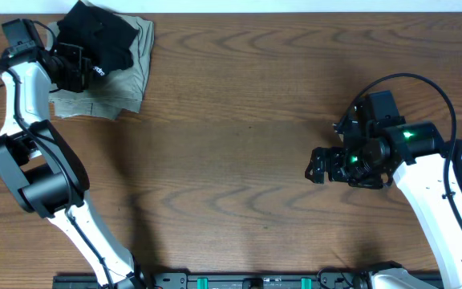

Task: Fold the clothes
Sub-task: 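Lower the black bundle onto the khaki garment and adjust its position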

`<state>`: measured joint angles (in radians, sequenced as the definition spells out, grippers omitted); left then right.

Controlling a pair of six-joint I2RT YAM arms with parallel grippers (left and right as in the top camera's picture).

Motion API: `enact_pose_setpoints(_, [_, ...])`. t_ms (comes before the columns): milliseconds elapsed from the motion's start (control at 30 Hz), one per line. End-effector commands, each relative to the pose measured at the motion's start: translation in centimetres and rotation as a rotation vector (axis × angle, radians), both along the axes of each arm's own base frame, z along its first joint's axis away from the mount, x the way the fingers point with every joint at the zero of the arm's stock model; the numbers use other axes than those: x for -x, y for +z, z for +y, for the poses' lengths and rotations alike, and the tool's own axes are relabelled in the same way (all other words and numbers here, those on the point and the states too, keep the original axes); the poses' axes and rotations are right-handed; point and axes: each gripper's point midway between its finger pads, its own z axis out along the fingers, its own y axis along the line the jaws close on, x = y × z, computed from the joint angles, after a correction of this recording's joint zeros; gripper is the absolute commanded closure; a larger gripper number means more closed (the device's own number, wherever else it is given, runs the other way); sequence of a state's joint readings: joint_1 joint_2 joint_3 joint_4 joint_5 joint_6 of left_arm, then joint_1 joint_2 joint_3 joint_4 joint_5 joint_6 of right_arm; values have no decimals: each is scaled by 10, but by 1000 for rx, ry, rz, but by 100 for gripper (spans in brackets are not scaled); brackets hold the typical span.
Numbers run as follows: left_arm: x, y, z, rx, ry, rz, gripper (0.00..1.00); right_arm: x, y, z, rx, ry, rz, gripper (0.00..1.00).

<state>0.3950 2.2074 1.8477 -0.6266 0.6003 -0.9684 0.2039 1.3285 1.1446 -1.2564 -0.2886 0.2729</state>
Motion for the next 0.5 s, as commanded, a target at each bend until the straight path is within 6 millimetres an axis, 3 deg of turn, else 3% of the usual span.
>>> enact_pose_setpoints(0, [-2,24,-14,29,-20,-33,94,-2,3,0,-7,16,-13,1])
enact_pose_setpoints(267, [1,28,-25,175,47,15,92,-1,3,0,-7,16,-13,1])
enact_pose_setpoints(333, [3,27,-30,181,41,32,84,-2,3,0,-7,16,-13,1])
enact_pose_setpoints(367, [5,26,-33,185,37,41,76,-2,3,0,-7,16,-13,1])
enact_pose_setpoints(467, [5,28,-40,193,4,31,21,-2,3,0,-7,23,-16,1])
